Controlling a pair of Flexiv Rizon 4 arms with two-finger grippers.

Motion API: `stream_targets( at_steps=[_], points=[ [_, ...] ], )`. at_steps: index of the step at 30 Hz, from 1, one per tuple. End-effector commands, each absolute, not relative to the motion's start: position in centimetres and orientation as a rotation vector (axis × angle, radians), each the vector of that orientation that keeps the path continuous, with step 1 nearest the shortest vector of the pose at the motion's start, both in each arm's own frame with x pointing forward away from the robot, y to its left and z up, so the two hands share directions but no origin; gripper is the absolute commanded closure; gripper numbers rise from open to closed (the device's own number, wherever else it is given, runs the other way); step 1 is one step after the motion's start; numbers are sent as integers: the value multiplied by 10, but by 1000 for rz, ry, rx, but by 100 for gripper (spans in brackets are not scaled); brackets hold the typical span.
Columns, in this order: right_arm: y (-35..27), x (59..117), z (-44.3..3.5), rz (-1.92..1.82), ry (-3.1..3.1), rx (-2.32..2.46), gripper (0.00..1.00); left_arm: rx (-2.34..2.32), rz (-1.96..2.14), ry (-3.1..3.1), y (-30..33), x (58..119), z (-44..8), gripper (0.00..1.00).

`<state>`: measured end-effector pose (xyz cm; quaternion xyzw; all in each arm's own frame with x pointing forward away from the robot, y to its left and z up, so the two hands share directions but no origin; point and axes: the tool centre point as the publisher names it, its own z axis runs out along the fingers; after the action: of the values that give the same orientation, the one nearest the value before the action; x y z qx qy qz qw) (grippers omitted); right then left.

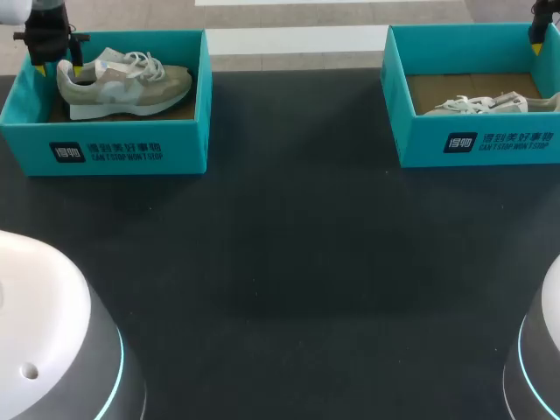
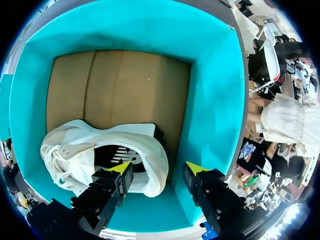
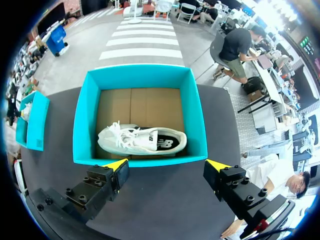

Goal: Take the shoe out of the shoebox, open the shoe tongue, remove and reinsert the insole, then place the shoe into the shoebox

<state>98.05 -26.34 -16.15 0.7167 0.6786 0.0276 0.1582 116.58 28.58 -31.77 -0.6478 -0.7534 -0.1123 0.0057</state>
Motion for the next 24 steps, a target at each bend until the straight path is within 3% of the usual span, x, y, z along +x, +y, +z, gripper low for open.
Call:
stream_targets(
  at_steps=[1,3,8,20,24],
  points=[
    [-263,980,-162,81,1939,2049,0,-2015,-330,-2359,290,1177,-330,33],
    [-263,980,-162,81,1939,2049,0,-2014,-329,-2350,290,1177,-332,31],
    [-263,980,-162,81,1939,2049,0,-2050,-308,-2309,290,1180,-338,38],
    [-263,980,-162,81,1939,2049,0,-2067,-234,-2280,295,1183,-356,33],
    [-263,980,-162,81,1939,2049,0,-2081,-190,-2271,295,1182,-364,39]
  ],
)
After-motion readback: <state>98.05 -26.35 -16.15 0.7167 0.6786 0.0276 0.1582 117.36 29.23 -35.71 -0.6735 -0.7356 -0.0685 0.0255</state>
